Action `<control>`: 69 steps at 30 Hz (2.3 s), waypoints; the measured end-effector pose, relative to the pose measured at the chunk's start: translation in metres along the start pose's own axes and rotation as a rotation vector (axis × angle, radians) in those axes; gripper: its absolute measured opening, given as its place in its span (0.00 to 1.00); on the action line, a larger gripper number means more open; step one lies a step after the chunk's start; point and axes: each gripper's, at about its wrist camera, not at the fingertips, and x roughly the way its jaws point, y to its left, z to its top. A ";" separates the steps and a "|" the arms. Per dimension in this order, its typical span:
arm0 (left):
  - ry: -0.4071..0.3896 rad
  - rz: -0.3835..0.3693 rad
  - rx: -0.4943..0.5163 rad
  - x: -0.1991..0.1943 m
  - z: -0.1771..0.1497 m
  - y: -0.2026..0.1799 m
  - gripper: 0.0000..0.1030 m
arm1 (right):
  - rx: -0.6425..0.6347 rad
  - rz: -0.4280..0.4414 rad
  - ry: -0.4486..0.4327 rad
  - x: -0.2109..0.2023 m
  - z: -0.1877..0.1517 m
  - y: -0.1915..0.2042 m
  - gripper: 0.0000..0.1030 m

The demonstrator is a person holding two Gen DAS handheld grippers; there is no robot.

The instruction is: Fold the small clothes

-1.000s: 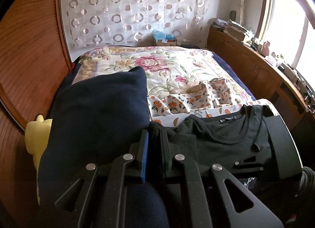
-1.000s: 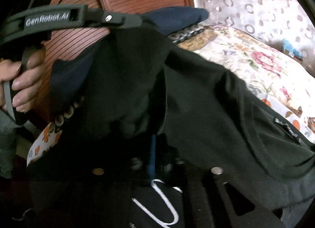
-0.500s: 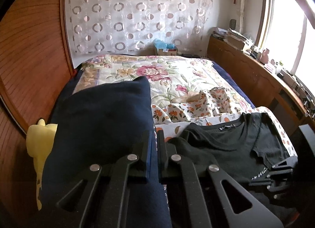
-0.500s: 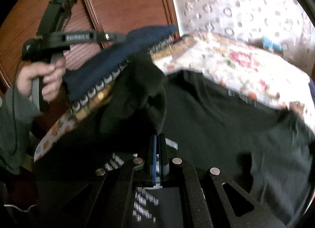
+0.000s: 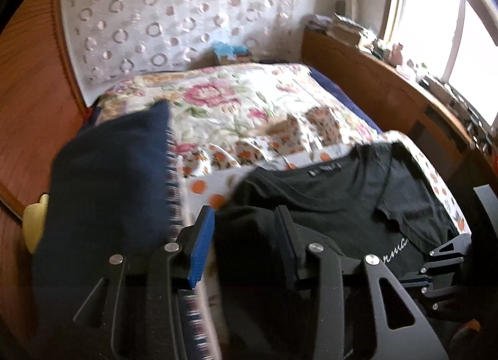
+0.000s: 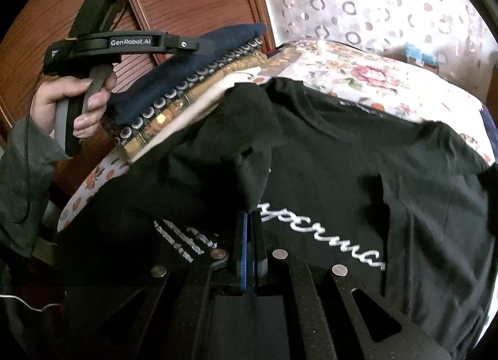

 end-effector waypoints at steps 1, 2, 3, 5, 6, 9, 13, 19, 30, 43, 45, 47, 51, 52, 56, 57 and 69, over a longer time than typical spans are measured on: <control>0.018 -0.003 0.008 0.008 -0.001 -0.007 0.40 | 0.008 -0.004 0.003 0.001 -0.001 -0.001 0.01; 0.038 -0.003 0.017 0.016 -0.001 -0.012 0.40 | 0.015 -0.014 0.005 0.002 -0.001 -0.002 0.01; 0.056 -0.002 0.024 0.022 -0.001 -0.016 0.40 | 0.021 -0.014 0.002 0.002 -0.002 -0.003 0.01; 0.099 0.015 0.027 0.038 -0.002 -0.022 0.40 | 0.027 -0.013 -0.003 -0.001 -0.002 -0.003 0.05; 0.126 0.029 0.024 0.048 -0.003 -0.023 0.40 | 0.028 -0.031 -0.005 -0.001 -0.003 -0.003 0.06; 0.158 0.065 0.018 0.062 -0.005 -0.023 0.36 | 0.044 -0.037 -0.008 -0.002 -0.003 -0.006 0.06; 0.160 0.057 0.008 0.063 -0.007 -0.022 0.09 | 0.051 -0.036 -0.023 0.001 0.004 -0.006 0.06; 0.065 0.028 -0.016 0.028 -0.005 -0.019 0.09 | 0.033 -0.001 -0.007 0.026 0.014 -0.001 0.06; -0.106 0.042 -0.085 -0.018 0.003 0.007 0.07 | -0.031 -0.009 0.000 0.035 0.005 0.000 0.00; -0.199 0.001 -0.111 -0.050 0.014 0.020 0.07 | -0.011 -0.077 -0.040 0.009 -0.001 0.001 0.00; -0.206 -0.005 -0.099 -0.055 0.014 0.017 0.07 | -0.001 -0.095 -0.067 0.002 0.002 -0.006 0.00; -0.214 -0.012 -0.086 -0.059 0.012 0.013 0.07 | 0.017 -0.137 -0.089 -0.009 0.001 -0.020 0.04; -0.226 -0.019 -0.071 -0.066 0.007 0.009 0.07 | 0.062 -0.260 -0.095 -0.027 -0.005 -0.062 0.33; -0.229 -0.020 -0.071 -0.068 0.006 0.008 0.07 | 0.073 -0.282 -0.097 -0.031 -0.007 -0.072 0.37; -0.237 -0.021 -0.063 -0.072 0.000 0.003 0.07 | 0.114 -0.380 -0.092 -0.048 -0.018 -0.118 0.42; -0.237 -0.022 -0.063 -0.072 -0.001 0.002 0.07 | 0.121 -0.396 -0.090 -0.050 -0.020 -0.126 0.42; -0.214 -0.022 -0.057 -0.070 -0.014 -0.006 0.07 | 0.239 -0.409 -0.042 -0.036 -0.010 -0.197 0.45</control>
